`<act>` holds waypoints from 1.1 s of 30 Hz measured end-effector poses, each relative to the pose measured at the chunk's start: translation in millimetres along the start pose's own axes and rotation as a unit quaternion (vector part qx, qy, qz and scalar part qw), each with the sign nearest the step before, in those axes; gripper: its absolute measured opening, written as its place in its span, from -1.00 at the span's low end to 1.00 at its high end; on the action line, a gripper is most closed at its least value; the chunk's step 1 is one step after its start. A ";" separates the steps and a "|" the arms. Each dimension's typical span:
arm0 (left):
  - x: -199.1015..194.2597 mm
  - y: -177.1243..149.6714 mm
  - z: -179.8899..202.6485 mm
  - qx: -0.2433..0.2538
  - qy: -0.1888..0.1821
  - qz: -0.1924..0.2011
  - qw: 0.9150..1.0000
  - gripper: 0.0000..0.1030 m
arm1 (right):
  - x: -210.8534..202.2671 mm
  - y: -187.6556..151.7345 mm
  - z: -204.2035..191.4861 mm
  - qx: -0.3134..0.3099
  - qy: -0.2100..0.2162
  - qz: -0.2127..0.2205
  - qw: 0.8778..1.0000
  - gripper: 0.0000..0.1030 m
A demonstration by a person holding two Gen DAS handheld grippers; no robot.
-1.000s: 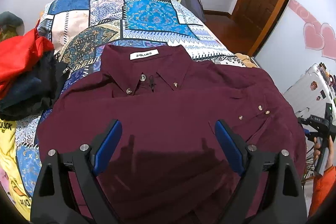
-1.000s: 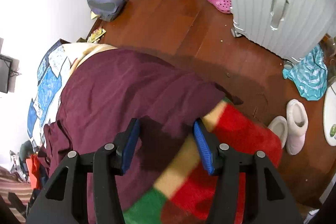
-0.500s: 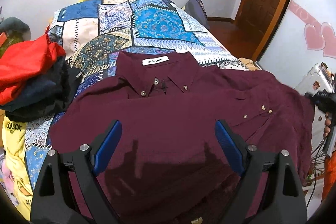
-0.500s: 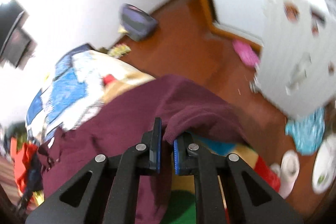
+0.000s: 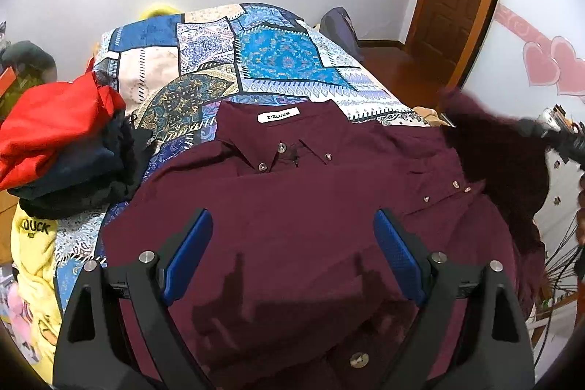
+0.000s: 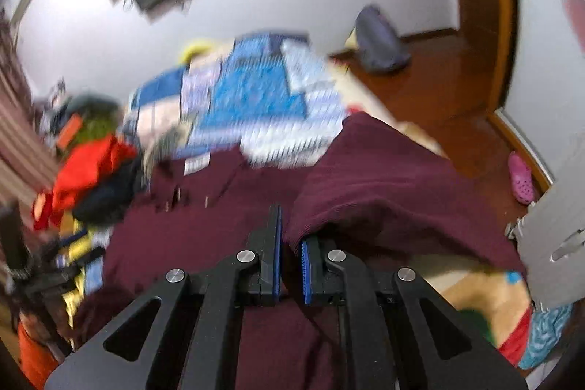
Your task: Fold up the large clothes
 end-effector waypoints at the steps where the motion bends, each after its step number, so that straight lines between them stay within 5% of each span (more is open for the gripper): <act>1: -1.0 -1.6 -0.2 0.002 0.000 0.001 1.000 0.74 | 11.5 -10.0 -1.7 -0.004 0.000 -0.021 1.000 -0.85; 10: 0.1 -12.4 0.8 0.012 0.005 -0.007 1.000 0.74 | 47.5 -53.4 -0.9 -0.027 -0.041 -0.122 0.991 -0.77; 14: -1.0 -13.9 3.0 0.016 0.004 -0.008 1.000 0.74 | 34.4 -46.7 -5.4 -0.029 -0.046 -0.133 0.990 -0.50; 18: -2.7 -10.9 5.7 0.019 0.005 -0.005 1.000 0.74 | 4.2 -43.1 -0.9 -0.029 -0.050 -0.101 0.993 -0.15; 26: 1.1 -1.5 15.8 0.021 0.001 -0.006 1.000 0.74 | -39.5 -18.4 67.1 0.072 -0.115 -0.005 0.991 -0.11; 33: 8.8 3.4 27.0 0.026 0.002 -0.013 1.000 0.74 | -32.2 -24.0 156.0 0.257 -0.120 0.010 0.959 -0.11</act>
Point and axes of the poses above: each gripper's, at about its wrist camera, not at the fingertips, and x roughly the way its jaws point, z to its right, y to its top, the point moved 4 cm from there along x, roughly the way its jaws point, and after that the axes turned 5 degrees about x, right-handed, at the moved point
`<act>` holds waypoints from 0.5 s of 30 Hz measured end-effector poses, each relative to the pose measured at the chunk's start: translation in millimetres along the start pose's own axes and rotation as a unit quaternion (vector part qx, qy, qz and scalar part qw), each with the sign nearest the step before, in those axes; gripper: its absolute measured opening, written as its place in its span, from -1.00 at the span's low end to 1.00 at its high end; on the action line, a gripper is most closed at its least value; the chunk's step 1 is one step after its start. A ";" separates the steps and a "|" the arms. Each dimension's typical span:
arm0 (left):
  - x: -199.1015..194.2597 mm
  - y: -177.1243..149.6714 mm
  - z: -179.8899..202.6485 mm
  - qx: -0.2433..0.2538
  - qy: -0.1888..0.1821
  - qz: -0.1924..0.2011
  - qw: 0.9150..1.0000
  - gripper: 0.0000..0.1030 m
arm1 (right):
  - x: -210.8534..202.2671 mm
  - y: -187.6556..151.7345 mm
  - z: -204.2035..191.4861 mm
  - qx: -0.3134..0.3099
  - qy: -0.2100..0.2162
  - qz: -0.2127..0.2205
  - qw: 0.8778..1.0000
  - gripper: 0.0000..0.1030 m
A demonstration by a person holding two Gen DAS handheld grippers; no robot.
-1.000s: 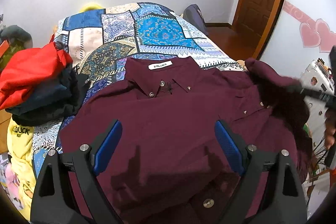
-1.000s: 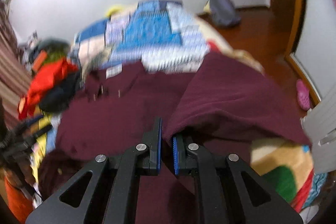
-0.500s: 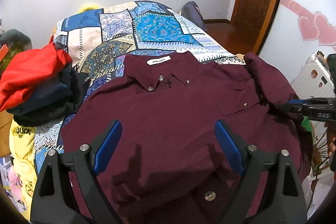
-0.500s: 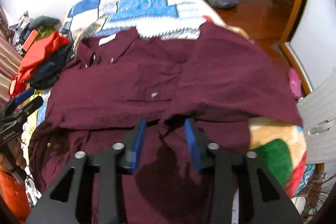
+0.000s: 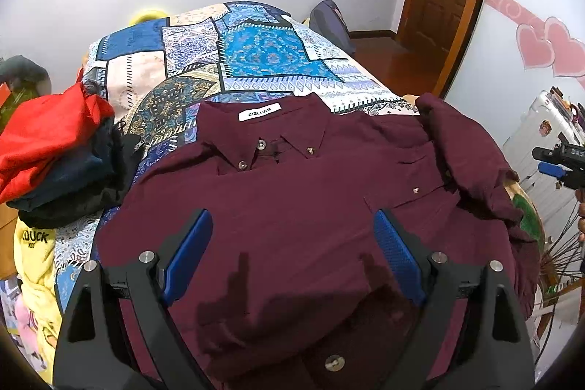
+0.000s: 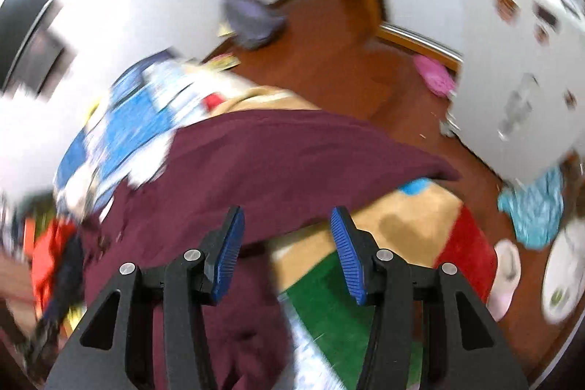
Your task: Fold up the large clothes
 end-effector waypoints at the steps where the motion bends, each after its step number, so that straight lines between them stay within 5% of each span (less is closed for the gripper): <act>1: 0.8 0.2 0.7 0.001 0.001 -0.001 1.000 0.74 | 6.6 1.4 6.0 0.014 -0.003 -0.002 1.000 -0.11; 10: 12.1 3.2 4.2 0.000 0.009 -0.017 1.000 0.74 | 63.4 0.7 34.6 0.123 0.028 -0.075 0.989 -0.11; 15: 16.1 4.0 3.4 -0.002 0.011 -0.021 1.000 0.74 | 72.1 12.0 48.1 0.161 0.033 -0.062 0.984 -0.11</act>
Point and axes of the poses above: each gripper's, at about its wrist camera, not at the fingertips, and x roughly the way its jaws point, z to its right, y to its top, the point moved 4 cm from there along x, roughly the way its jaws point, and after that the axes turned 5 degrees about x, right-handed, at the moved point
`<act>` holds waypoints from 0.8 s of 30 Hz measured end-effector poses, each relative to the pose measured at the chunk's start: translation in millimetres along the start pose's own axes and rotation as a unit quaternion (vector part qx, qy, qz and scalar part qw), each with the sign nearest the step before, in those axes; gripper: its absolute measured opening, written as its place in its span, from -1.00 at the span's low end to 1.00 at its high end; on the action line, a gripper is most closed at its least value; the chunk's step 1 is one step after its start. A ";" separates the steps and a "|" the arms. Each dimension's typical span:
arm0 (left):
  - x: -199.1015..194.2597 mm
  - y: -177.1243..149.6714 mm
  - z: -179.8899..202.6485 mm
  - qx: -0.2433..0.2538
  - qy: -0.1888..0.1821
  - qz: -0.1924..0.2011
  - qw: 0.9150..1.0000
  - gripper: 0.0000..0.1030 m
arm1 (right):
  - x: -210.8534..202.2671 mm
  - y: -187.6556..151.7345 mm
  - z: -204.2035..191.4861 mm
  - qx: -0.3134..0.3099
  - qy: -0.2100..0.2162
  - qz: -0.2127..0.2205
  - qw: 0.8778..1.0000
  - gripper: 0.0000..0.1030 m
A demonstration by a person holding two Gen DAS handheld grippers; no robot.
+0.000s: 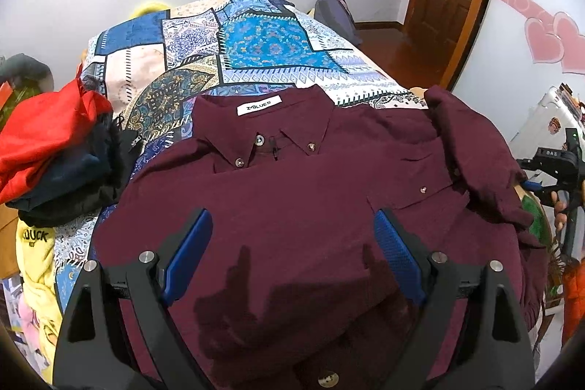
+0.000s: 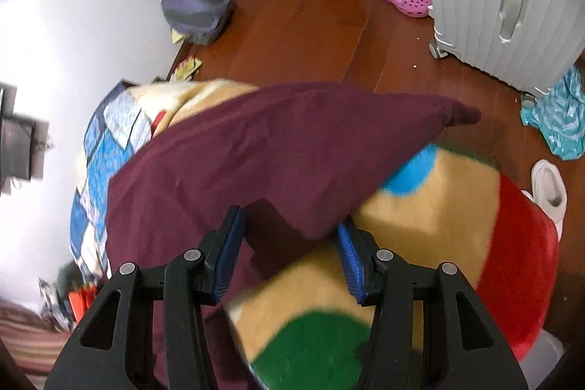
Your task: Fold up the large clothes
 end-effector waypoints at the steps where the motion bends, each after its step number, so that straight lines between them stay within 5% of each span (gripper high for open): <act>1: 1.1 0.2 -0.4 0.000 0.000 -0.001 1.000 0.74 | 1.8 3.5 -1.1 0.002 -0.003 0.005 1.000 -0.11; 4: 2.6 0.1 -2.0 -0.003 -0.001 -0.003 1.000 0.74 | 6.3 13.4 -7.0 -0.006 -0.024 0.019 1.000 -0.16; 6: 2.5 -0.1 -3.5 -0.005 -0.002 -0.002 1.000 0.74 | 5.2 17.2 -12.2 -0.012 -0.044 0.030 0.999 -0.64; 9: 2.0 -0.6 -6.6 -0.008 -0.002 -0.001 1.000 0.74 | -3.8 19.3 -24.6 -0.041 -0.038 0.051 0.997 -0.80; 17: -4.6 -0.1 -19.0 -0.022 -0.010 0.011 1.000 0.74 | -57.6 14.5 -93.9 -0.134 0.011 0.108 0.985 -0.88; 24: -25.4 -0.1 -31.2 -0.031 -0.011 0.038 0.999 0.74 | -127.0 -40.0 -201.8 -0.268 0.105 0.145 0.947 -0.88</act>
Point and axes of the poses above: each gripper's, at about its wrist camera, not at the fingertips, and x roughly the way its jaws point, z to its right, y to its top, the point moved 4 cm from there along x, roughly the way its jaws point, and after that the axes turned 5 degrees about x, right-handed, at the moved point
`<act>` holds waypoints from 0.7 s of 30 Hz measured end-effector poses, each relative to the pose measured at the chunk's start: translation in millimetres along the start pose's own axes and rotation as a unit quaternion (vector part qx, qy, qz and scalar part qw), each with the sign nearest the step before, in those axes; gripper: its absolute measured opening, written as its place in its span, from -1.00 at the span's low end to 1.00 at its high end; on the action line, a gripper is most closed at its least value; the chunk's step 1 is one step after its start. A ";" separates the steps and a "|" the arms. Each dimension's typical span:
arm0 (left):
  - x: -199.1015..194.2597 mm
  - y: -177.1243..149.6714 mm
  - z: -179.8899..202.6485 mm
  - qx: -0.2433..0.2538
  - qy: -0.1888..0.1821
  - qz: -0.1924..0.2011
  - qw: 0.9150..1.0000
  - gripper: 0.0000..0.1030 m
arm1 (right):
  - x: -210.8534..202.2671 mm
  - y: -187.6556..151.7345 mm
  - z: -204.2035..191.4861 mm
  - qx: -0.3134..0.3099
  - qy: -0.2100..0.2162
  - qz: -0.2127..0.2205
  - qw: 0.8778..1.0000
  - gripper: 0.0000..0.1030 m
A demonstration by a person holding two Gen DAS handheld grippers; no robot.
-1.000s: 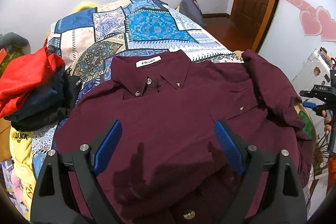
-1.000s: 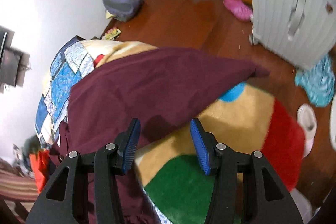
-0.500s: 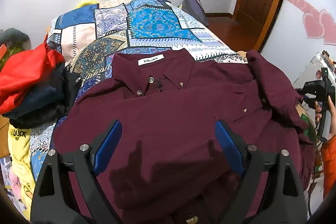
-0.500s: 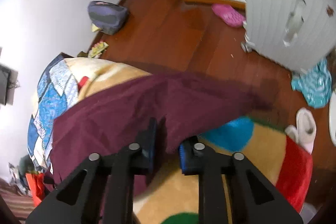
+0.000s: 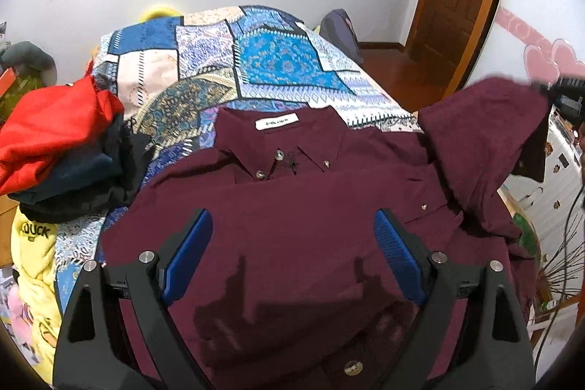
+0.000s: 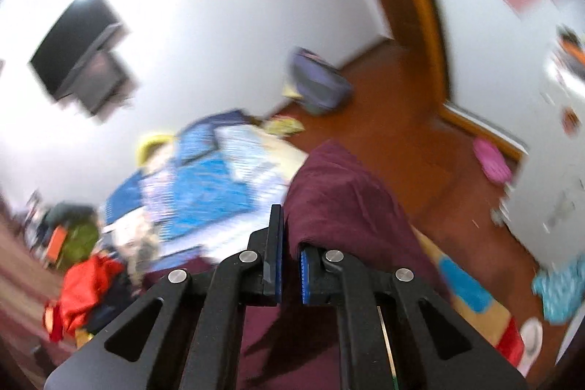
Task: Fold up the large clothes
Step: 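Release the sleeve onto the shirt and smooth the shirt with both tools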
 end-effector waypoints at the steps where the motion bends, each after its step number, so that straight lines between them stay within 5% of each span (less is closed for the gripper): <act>1: -3.0 0.1 -1.9 -0.002 0.000 0.003 1.000 0.74 | -4.3 -0.7 -21.2 -0.017 0.018 0.001 1.000 -0.88; 11: -51.0 -0.3 -36.8 -0.032 -0.005 0.061 0.998 0.74 | 19.3 -72.8 -172.1 -0.163 0.114 -0.069 0.978 -0.88; 21: -80.8 -23.3 -86.8 -0.059 0.032 0.075 0.995 0.85 | 100.7 -212.9 -232.8 -0.264 0.126 -0.255 0.922 -0.88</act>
Point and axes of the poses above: each gripper's, at about its wrist camera, not at the fingertips, and x roughly the way its jaws point, z to its right, y to its top, the point moved 4 cm from there along x, roughly the way its jaws point, and after that the axes turned 5 degrees about x, right-handed, at the moved point
